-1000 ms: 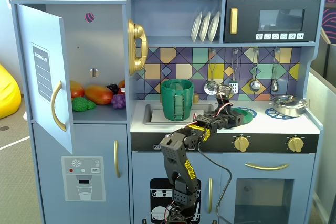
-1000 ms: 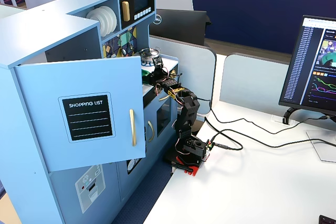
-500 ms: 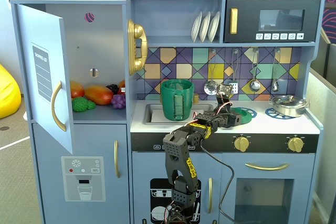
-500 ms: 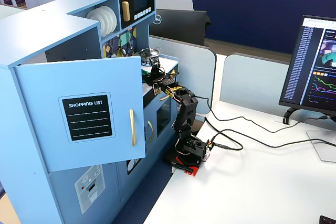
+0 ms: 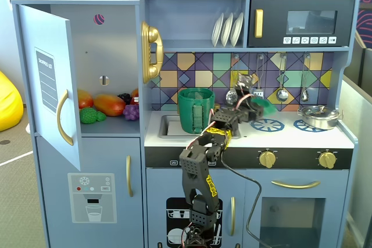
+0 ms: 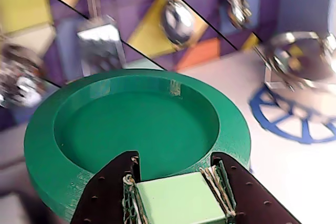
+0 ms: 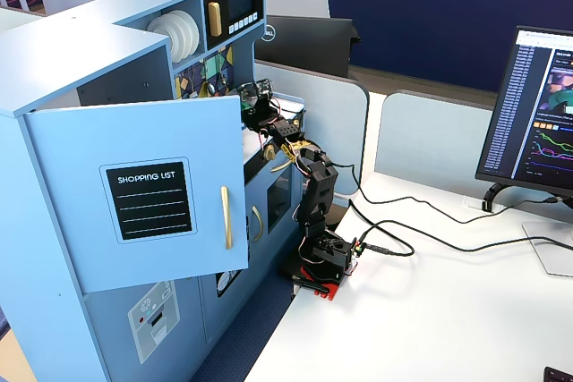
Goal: Pick up the lid from the counter and put it on the green recipient
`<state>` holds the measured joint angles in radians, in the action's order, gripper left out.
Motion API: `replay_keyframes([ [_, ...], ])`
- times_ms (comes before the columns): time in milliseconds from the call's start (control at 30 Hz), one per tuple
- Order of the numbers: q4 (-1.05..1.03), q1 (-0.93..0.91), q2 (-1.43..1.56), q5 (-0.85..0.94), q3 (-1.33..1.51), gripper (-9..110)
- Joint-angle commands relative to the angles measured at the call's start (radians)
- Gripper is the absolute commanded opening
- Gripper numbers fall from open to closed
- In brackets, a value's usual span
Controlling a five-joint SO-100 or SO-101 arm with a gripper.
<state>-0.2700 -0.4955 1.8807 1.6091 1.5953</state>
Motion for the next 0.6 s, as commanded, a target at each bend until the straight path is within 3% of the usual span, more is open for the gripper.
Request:
replay_keyframes([
  [0,-0.069,0.054,0.121,-0.014,-0.15,0],
  [567,-0.262,0.33,0.163,0.02,-0.348,0],
])
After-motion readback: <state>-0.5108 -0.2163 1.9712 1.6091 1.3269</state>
